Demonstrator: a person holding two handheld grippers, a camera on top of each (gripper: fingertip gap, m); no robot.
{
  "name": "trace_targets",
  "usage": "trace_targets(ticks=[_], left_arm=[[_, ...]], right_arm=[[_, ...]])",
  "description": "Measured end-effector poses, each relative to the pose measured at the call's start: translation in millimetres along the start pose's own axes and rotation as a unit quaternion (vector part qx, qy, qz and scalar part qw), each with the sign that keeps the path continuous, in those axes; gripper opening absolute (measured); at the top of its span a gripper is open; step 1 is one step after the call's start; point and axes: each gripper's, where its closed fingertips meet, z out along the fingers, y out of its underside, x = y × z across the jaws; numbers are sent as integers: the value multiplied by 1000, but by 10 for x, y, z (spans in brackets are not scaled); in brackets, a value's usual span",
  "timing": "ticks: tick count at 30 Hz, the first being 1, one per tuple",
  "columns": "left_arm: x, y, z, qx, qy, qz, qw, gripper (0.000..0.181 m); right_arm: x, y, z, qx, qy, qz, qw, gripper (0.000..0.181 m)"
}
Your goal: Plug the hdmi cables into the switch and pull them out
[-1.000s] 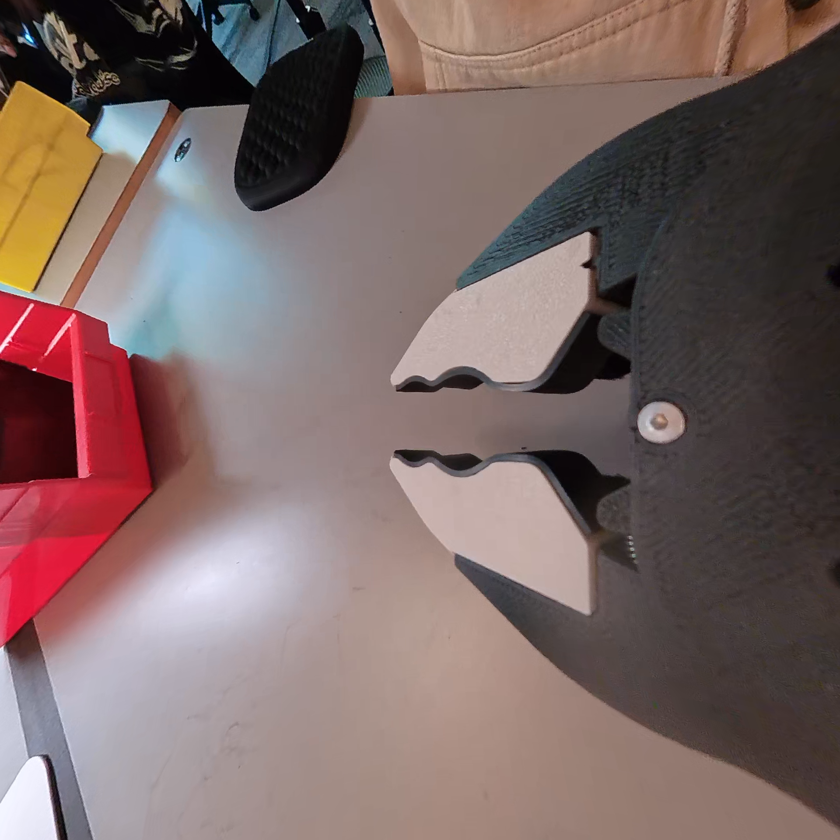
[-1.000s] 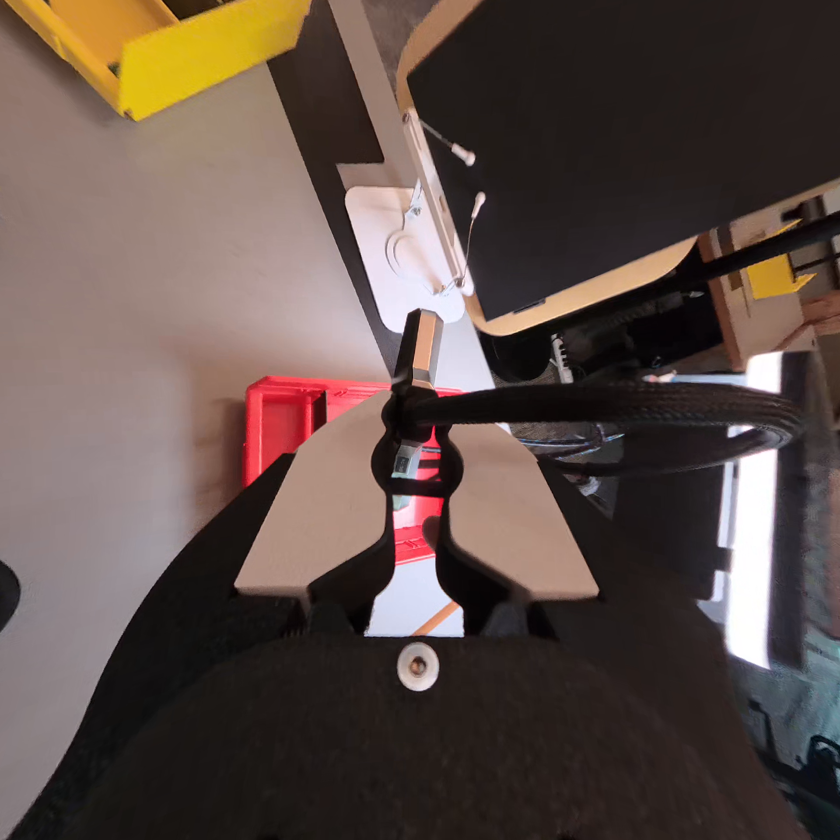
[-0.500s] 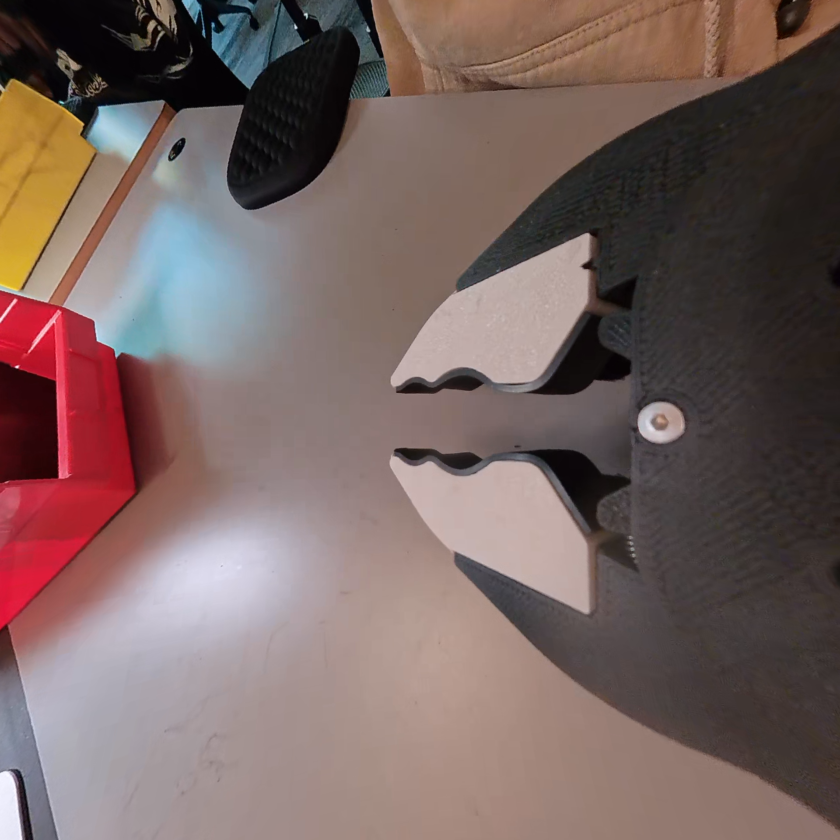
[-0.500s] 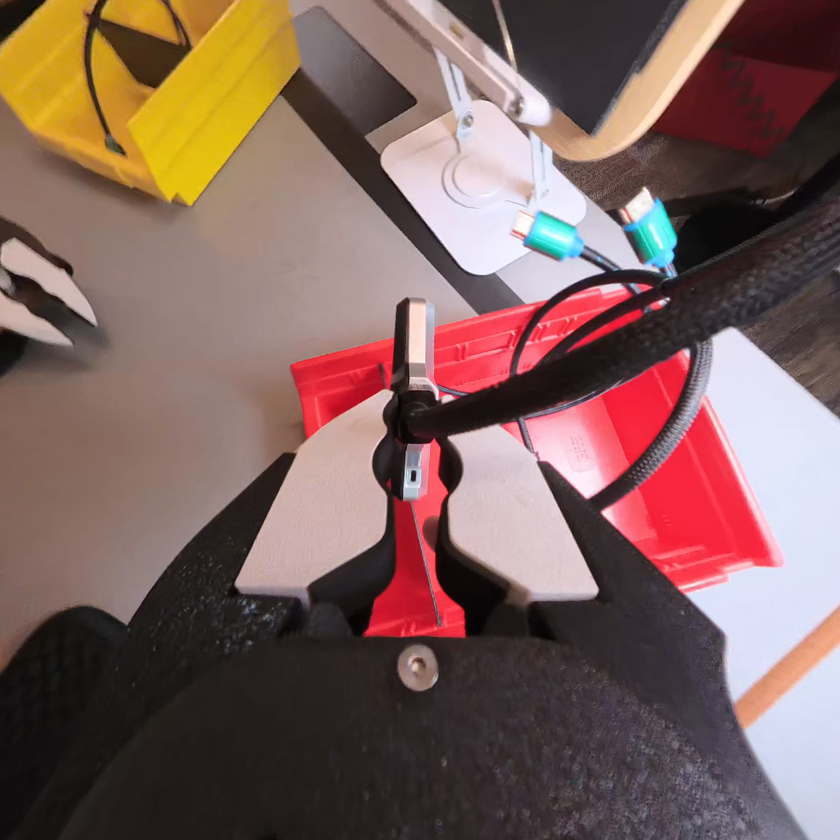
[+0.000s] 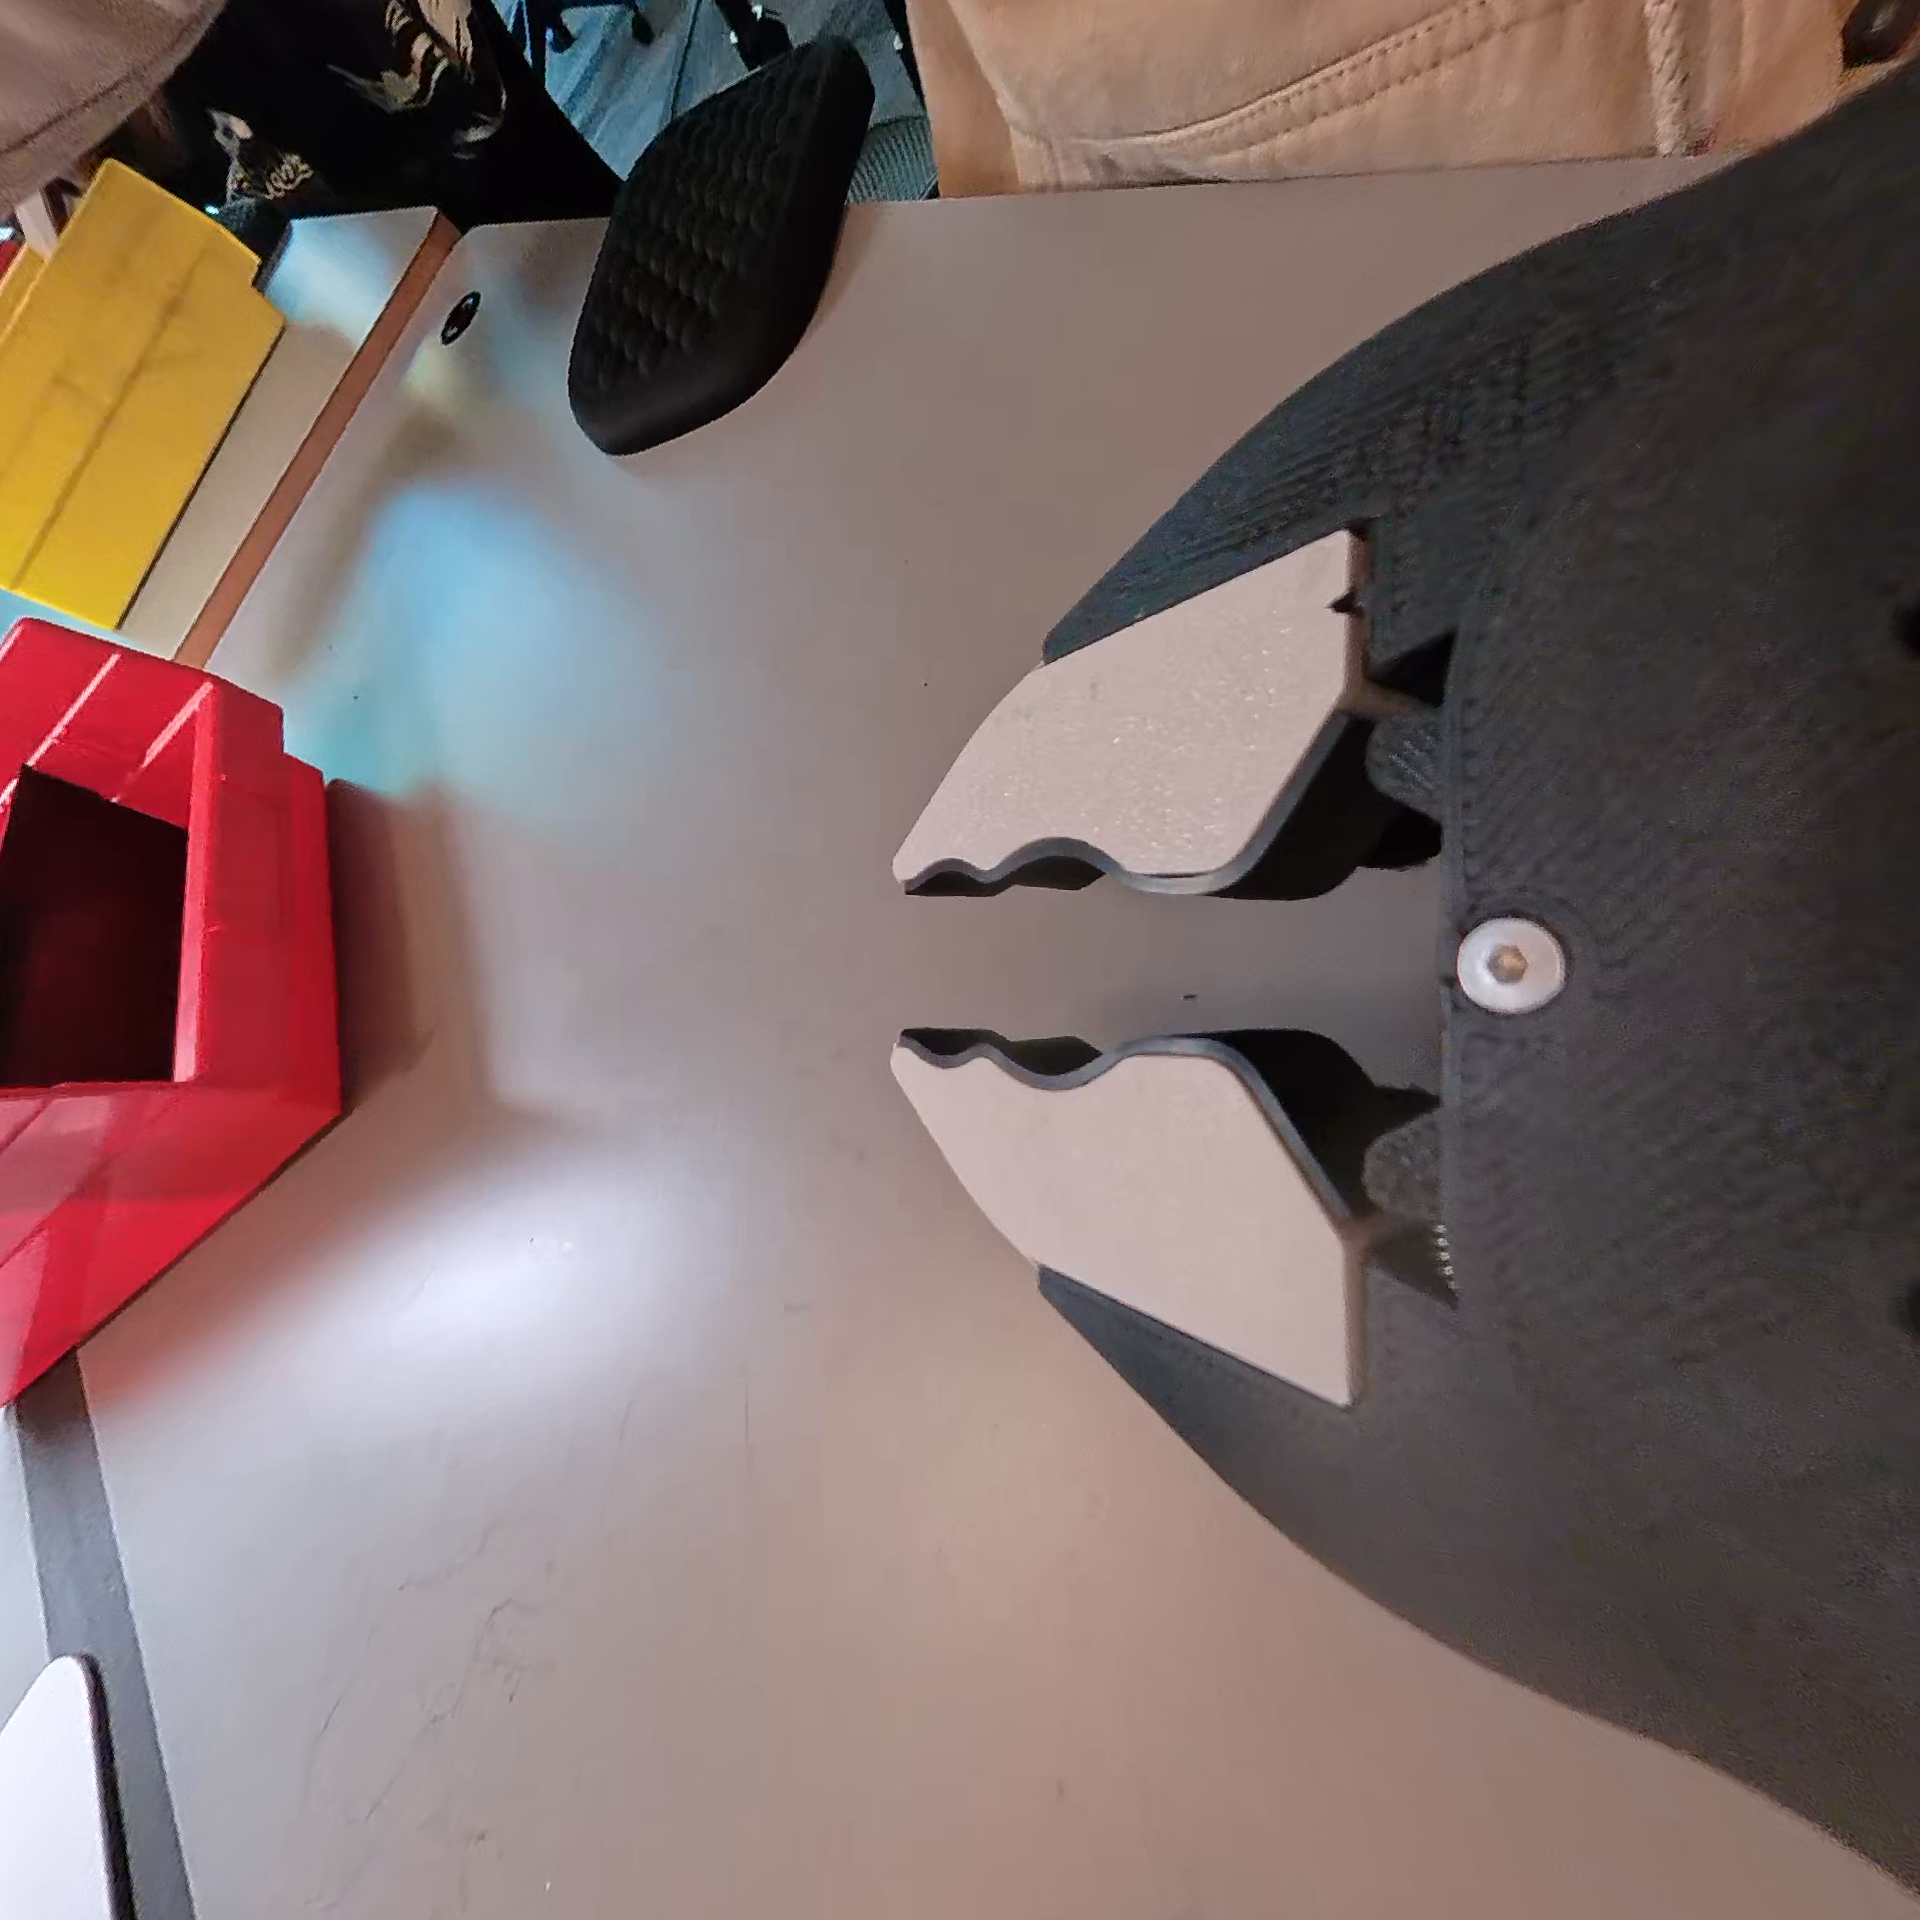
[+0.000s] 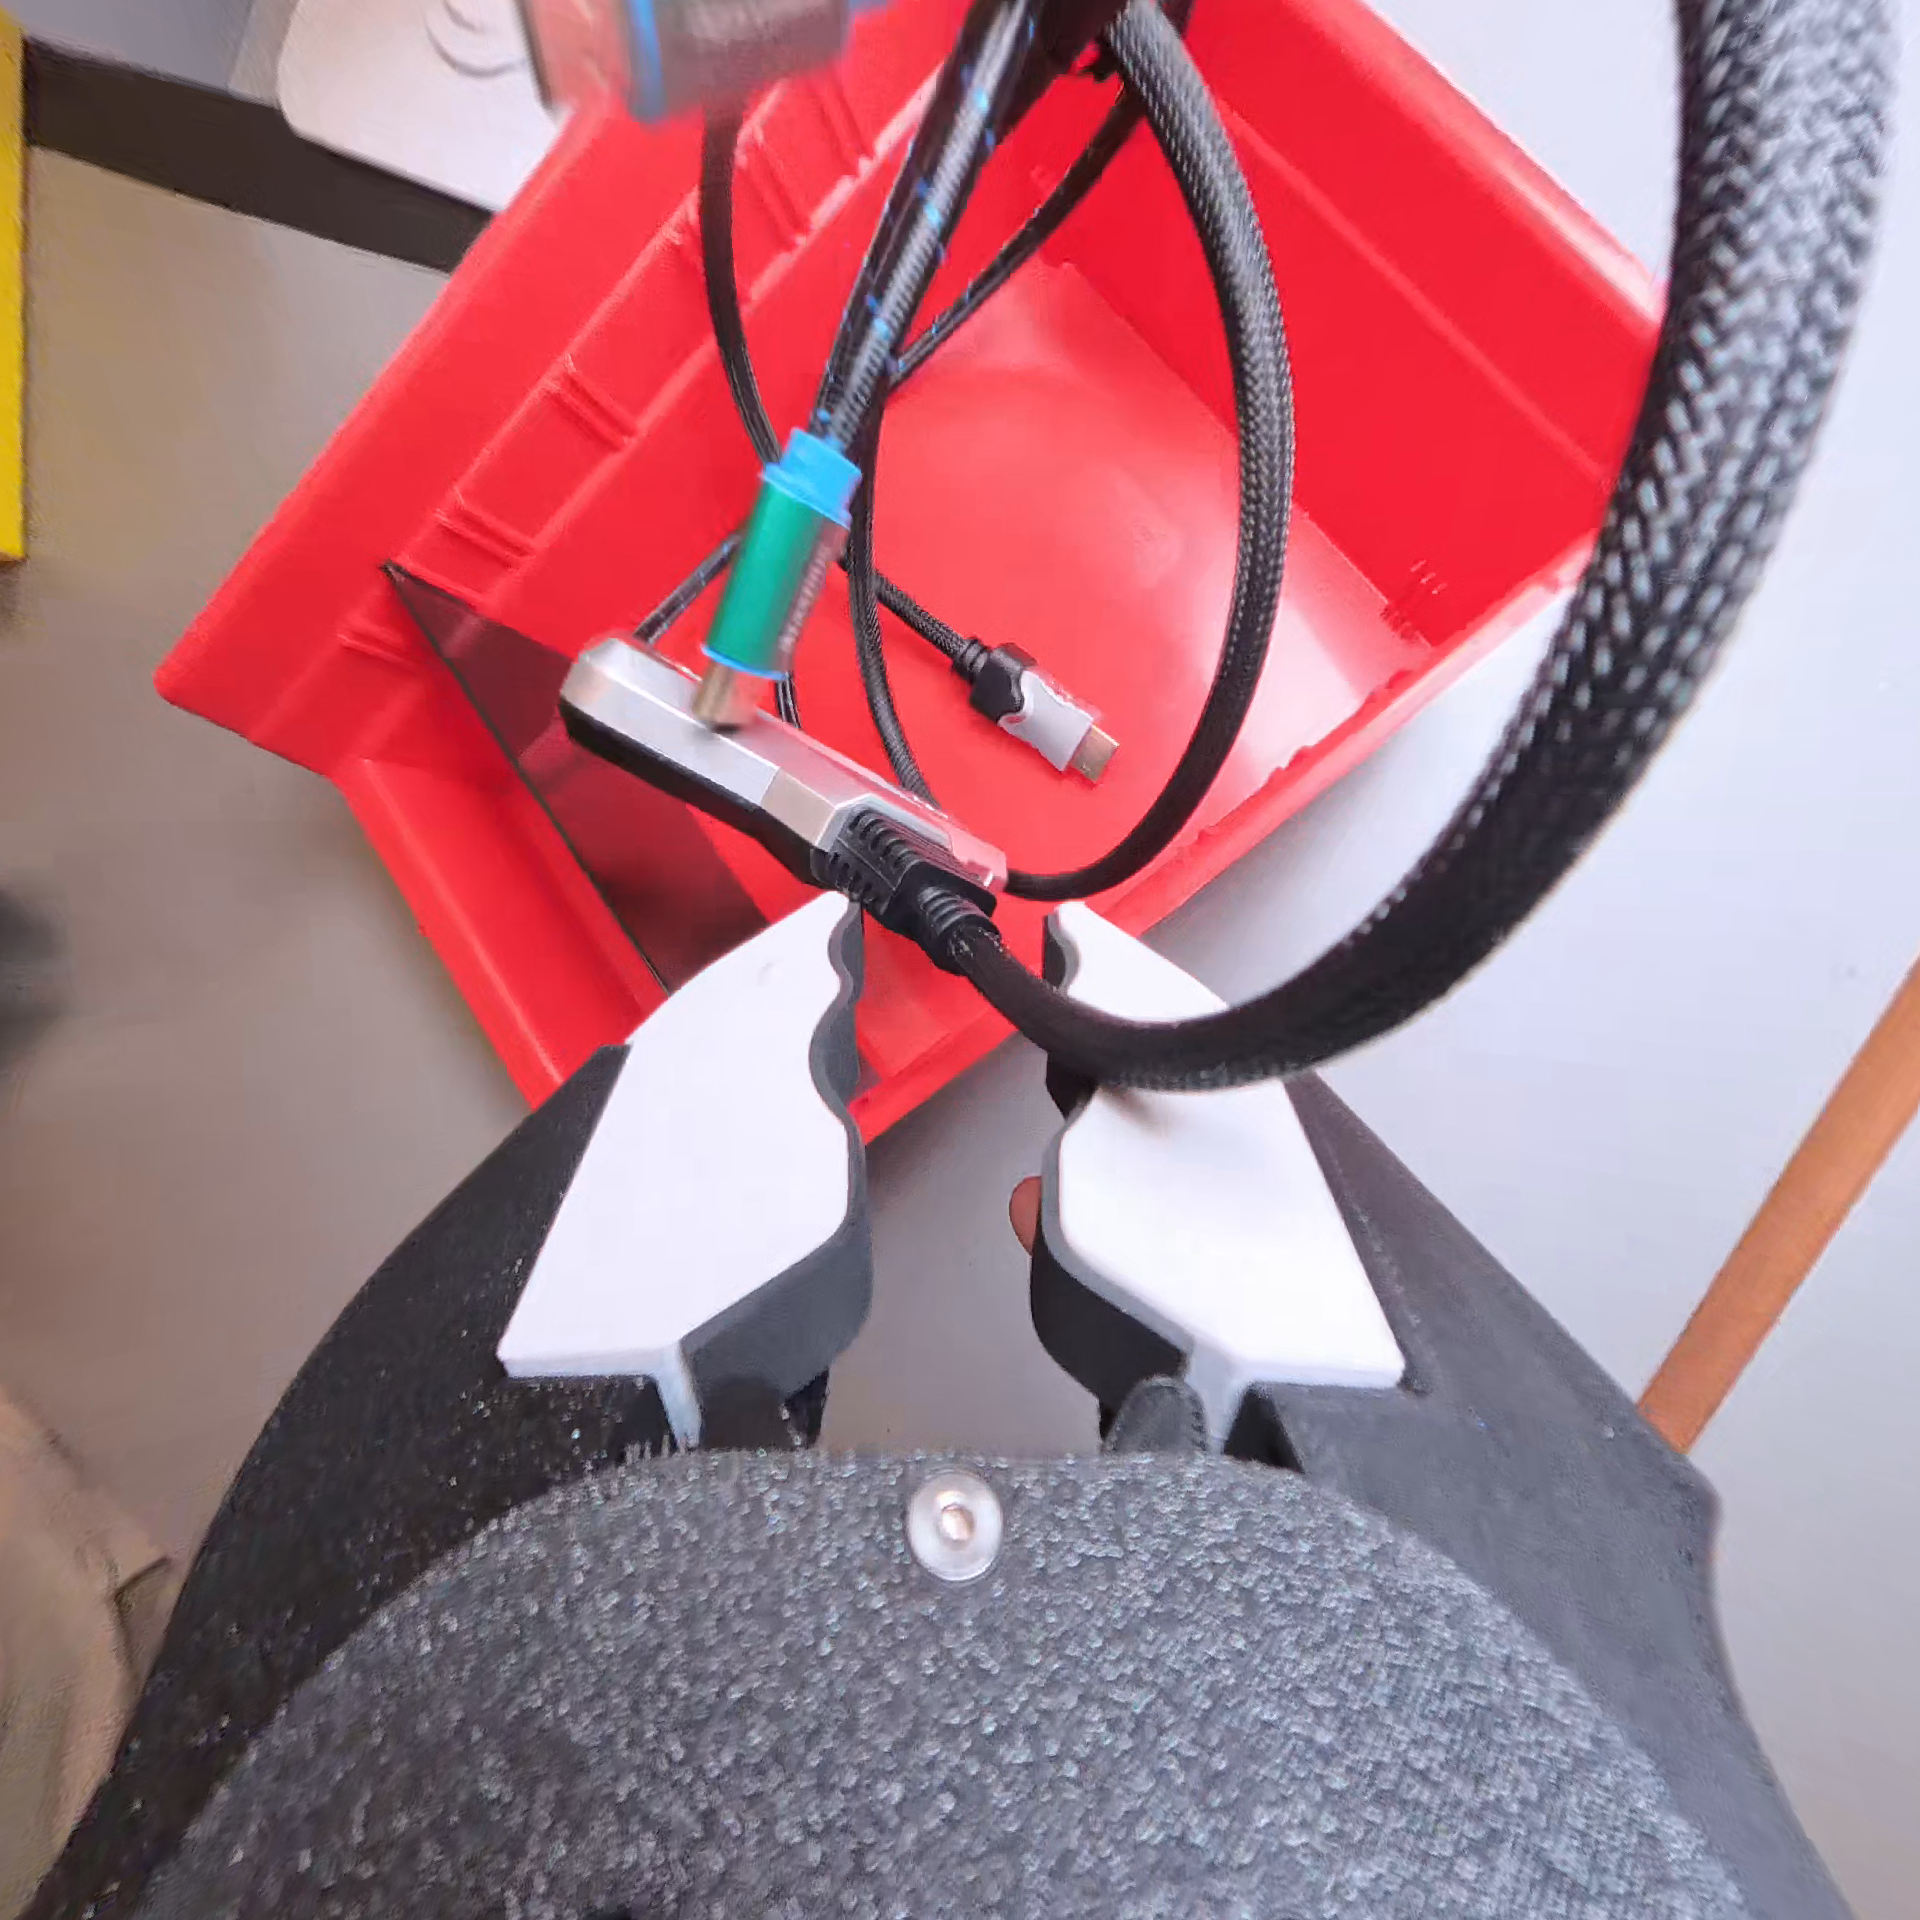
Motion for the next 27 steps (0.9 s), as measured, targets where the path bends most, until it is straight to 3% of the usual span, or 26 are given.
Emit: trace_targets(ticks=[2, 6, 10, 14, 17, 22, 27], left_arm=[[-25, -22, -16, 8, -8, -2, 1000, 25], [-85, -97, -84, 30, -35, 2, 999, 27], [-137, -221, -165, 63, -65, 16, 996, 30], [-150, -312, -225, 88, -89, 36, 991, 35], [-149, -364, -268, 102, -104, 51, 988, 36], [-178, -397, -298, 115, -115, 50, 985, 37], [-245, -379, -325, 117, -132, 45, 983, 37]], right_arm=[[45, -2, -44, 17, 37, 0, 999, 32], [287, 86, -296, 25, 199, -39, 979, 39], [157, -49, -670, 136, 268, -59, 952, 43], [-529, -198, -777, 268, 227, -103, 931, 45], [-1202, -248, -669, 352, 154, -118, 916, 45], [-2155, -246, -82, 400, 42, -131, 906, 45], [-2688, -199, 606, 430, -31, -147, 890, 44]])
